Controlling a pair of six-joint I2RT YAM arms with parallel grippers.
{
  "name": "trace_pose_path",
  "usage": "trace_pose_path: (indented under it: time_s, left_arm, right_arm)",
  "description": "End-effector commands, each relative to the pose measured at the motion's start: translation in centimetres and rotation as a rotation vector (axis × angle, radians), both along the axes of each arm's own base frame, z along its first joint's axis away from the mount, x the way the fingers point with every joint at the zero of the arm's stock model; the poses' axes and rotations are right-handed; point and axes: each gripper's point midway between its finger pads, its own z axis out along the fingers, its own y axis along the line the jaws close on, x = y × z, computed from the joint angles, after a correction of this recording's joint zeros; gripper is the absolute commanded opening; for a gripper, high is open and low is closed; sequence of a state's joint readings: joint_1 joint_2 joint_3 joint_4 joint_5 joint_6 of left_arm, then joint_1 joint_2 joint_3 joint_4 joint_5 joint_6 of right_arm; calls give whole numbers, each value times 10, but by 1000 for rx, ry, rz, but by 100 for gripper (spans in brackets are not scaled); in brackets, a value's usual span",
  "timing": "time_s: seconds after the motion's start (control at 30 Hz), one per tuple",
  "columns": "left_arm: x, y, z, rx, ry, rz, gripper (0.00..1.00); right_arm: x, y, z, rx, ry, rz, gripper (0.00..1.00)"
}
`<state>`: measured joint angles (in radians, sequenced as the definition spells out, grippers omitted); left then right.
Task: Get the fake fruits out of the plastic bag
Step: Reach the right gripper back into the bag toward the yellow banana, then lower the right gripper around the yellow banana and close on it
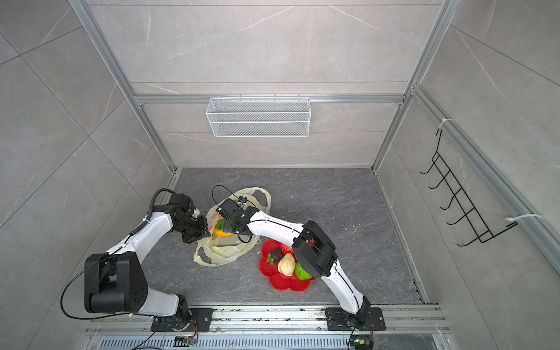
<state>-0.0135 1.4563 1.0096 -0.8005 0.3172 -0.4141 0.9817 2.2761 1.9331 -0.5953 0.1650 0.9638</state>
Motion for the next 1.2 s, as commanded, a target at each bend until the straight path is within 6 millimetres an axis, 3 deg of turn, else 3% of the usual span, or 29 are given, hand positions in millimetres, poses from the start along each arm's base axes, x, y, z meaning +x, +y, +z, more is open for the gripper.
trace_pose_path:
  time_s: [0.0, 0.53, 0.9, 1.17]
  left_arm:
    - [3, -4, 17, -15, -50, -32, 0]
    - [3, -6, 19, -23, -57, -32, 0]
    - [3, -5, 18, -18, -56, -30, 0]
    - [3, -4, 17, -14, -53, -30, 0]
  right_arm:
    - [0, -8, -13, -70, 37, -50, 72]
    - [21, -10, -47, -127, 92, -162, 83]
    - [25, -24, -49, -225, 67, -167, 77]
    - [28, -35, -34, -244, 6, -161, 69]
